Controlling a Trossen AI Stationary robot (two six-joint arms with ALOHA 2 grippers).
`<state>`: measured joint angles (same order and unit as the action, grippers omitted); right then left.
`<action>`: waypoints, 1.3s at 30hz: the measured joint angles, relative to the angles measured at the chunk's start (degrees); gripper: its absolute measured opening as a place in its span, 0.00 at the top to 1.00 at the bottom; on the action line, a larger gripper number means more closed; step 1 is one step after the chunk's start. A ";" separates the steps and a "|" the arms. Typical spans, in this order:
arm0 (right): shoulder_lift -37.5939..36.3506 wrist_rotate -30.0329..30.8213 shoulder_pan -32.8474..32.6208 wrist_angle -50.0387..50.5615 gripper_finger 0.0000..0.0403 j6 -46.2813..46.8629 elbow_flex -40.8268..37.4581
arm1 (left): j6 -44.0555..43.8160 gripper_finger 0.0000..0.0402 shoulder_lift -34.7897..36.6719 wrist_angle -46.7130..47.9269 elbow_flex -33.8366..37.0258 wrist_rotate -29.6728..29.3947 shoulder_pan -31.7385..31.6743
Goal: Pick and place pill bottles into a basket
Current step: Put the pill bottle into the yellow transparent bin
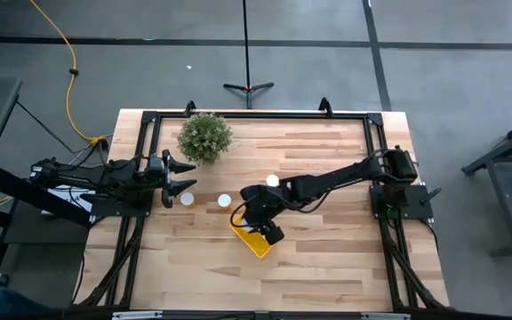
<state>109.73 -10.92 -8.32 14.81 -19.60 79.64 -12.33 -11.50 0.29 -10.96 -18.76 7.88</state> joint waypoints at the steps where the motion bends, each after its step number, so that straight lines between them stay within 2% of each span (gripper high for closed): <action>1: 0.02 0.47 0.04 0.31 0.49 0.00 0.00 | -0.01 0.31 -0.01 0.02 0.00 0.00 0.02; 21: 3.05 0.78 0.20 -1.77 0.49 -1.25 -0.02 | 0.01 0.31 -0.01 -0.13 0.00 -0.04 0.01; 30: 3.12 0.92 0.20 -2.51 0.42 0.01 -0.02 | 0.01 0.31 -0.01 -0.12 0.00 -0.04 0.01; 39: 3.12 1.38 0.20 -2.74 0.42 -0.18 0.06 | 0.00 0.31 -0.01 -0.12 0.00 0.00 0.01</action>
<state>112.86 -9.54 -8.12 12.07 -19.78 79.69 -12.33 -11.51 0.18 -10.96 -18.76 7.89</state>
